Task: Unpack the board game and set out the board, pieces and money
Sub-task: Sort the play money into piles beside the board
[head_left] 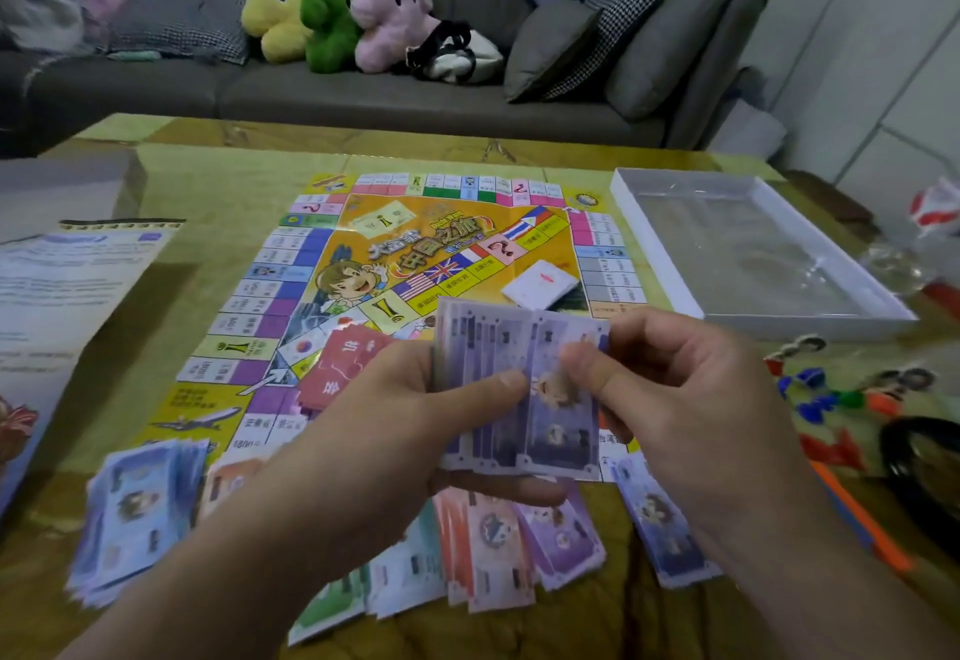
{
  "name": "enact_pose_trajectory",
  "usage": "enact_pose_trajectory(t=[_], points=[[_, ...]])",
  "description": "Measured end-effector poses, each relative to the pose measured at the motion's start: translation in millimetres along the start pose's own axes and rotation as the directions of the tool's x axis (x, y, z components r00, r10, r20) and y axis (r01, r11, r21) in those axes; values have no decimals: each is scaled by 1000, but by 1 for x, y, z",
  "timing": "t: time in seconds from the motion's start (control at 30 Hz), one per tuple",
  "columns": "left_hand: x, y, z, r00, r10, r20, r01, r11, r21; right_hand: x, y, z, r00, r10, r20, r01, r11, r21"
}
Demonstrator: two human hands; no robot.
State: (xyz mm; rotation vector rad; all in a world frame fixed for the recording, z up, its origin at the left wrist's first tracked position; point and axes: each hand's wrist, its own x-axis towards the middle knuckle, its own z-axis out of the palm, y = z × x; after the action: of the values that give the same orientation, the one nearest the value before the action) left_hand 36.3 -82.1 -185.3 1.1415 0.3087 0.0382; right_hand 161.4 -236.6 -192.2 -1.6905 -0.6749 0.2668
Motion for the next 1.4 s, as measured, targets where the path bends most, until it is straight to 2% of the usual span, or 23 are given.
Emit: enact_pose_trajectory(t=[0.2, 0.3, 0.4, 0.53, 0.7, 0.77, 0.87, 1.0, 1.1, 1.23, 1.33, 1.4], points=[[3, -5, 1, 989, 58, -135, -44, 993, 111, -1, 2, 5, 997, -1, -77, -2, 999, -37], [3, -9, 2, 980, 58, -188, -35, 992, 122, -4, 1, 10, 997, 71, -24, -71, 997, 1], [2, -9, 3, 987, 19, -157, -8, 998, 67, -6, 0, 12, 987, 144, 72, -148, 987, 59], [0, -4, 3, 994, -25, -107, 13, 993, -117, -4, -1, 10, 989, 148, 22, -149, 987, 59], [0, -9, 1, 991, 34, -126, -28, 998, 53, -6, -1, 13, 986, 142, 93, -152, 982, 110], [0, -9, 1, 992, 24, -122, -21, 999, 32, -6, -1, 11, 988, 130, 86, -138, 986, 94], [0, -6, 2, 992, 2, -125, -16, 994, -111, -3, 0, 7, 988, 146, 54, -151, 982, 117], [0, -7, 3, 986, 70, -150, -67, 998, 20, -4, 0, 8, 985, 151, 87, -165, 970, 179], [1, -10, 0, 975, 82, -205, -67, 995, 76, -5, 1, 9, 988, 137, 65, -145, 982, 121], [3, -11, 1, 974, 71, -213, -56, 996, 74, -4, 3, 6, 990, 141, 22, -142, 986, 85], [3, -11, 3, 973, 72, -217, -53, 994, 94, -6, 1, 10, 984, 164, 77, -175, 967, 184], [3, -10, 5, 976, 52, -213, -37, 997, 74, -7, 1, 13, 980, 167, 112, -185, 966, 180]])
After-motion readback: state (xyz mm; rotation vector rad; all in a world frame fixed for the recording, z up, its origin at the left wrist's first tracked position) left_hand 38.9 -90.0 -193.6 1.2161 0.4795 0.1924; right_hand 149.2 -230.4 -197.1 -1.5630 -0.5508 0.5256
